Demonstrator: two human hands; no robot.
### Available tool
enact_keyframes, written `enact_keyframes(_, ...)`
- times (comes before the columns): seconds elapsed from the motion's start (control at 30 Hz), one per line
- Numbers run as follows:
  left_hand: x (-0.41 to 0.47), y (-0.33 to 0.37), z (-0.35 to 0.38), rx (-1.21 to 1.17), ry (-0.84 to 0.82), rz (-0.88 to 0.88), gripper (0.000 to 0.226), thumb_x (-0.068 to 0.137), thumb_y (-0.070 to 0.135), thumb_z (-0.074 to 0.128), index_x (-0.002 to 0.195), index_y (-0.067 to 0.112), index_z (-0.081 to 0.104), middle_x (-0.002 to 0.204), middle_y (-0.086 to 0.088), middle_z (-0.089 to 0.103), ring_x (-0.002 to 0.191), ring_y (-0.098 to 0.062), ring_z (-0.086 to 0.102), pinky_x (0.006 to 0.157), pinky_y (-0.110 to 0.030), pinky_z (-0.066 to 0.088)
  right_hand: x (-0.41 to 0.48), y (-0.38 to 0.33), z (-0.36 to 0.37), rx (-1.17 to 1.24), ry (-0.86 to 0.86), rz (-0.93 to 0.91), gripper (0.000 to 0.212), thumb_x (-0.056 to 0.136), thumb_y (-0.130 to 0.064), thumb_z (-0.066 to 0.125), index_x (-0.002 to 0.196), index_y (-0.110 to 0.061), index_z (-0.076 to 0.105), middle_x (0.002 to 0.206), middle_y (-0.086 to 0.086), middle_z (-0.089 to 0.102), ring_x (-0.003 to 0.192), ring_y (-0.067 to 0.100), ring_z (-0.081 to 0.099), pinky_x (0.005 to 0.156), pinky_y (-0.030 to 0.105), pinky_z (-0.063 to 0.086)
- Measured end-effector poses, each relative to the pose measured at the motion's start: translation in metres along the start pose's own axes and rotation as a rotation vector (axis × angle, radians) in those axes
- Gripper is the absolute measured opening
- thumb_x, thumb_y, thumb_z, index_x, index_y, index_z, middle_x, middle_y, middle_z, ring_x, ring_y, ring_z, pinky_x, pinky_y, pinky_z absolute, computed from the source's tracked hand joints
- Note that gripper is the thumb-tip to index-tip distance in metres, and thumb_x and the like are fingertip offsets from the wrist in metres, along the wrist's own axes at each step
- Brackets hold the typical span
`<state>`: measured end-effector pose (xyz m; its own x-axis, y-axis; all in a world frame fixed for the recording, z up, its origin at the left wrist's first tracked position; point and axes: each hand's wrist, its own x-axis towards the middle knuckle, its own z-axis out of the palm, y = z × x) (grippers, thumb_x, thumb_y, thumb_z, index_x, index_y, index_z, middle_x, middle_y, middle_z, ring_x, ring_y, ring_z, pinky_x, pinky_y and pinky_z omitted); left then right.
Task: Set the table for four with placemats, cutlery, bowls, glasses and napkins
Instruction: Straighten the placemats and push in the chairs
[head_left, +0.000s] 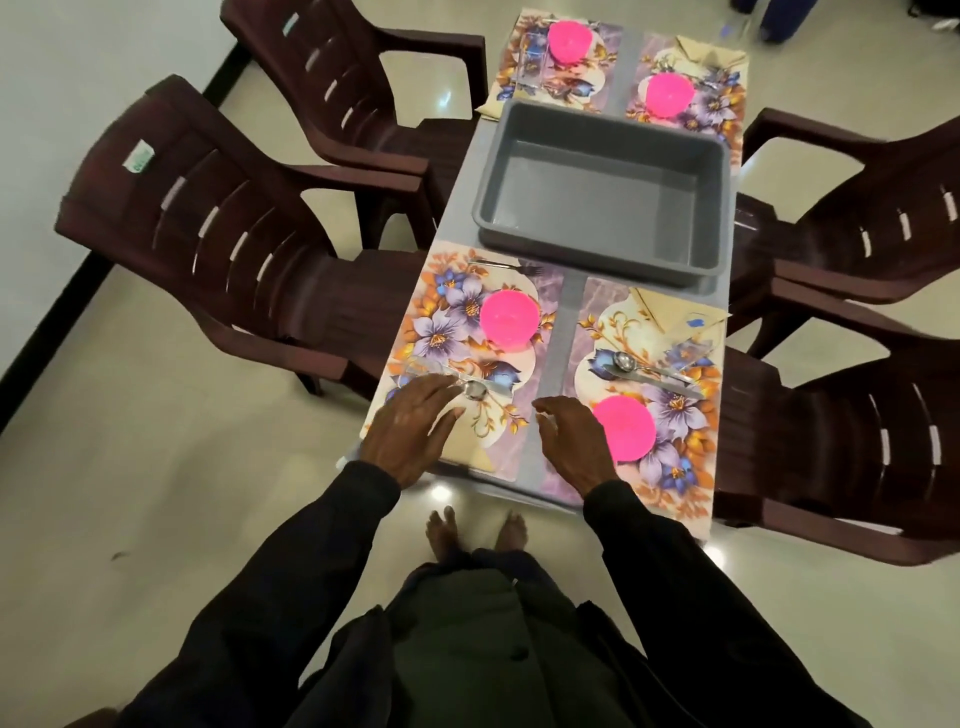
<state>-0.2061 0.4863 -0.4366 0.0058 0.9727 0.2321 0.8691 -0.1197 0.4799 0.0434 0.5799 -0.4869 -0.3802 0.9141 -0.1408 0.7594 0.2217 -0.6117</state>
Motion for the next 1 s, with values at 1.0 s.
enact_keyframes(1.0, -0.045, -0.187, 0.047, -0.086, -0.570, -0.170, 0.093, 0.086, 0.008, 0.078, 0.161, 0.013, 0.023, 0.169, -0.005, 0.017, 0.156, -0.024, 0.016, 0.118, -0.038, 0.035, -0.026, -0.020, 0.130, -0.368, -0.207, -0.058, 0.083, 0.081, -0.022, 0.084, 0.148, 0.003, 0.042, 0.160, 0.023, 0.032, 0.150, 0.037, 0.029, 0.114, 0.050, 0.042)
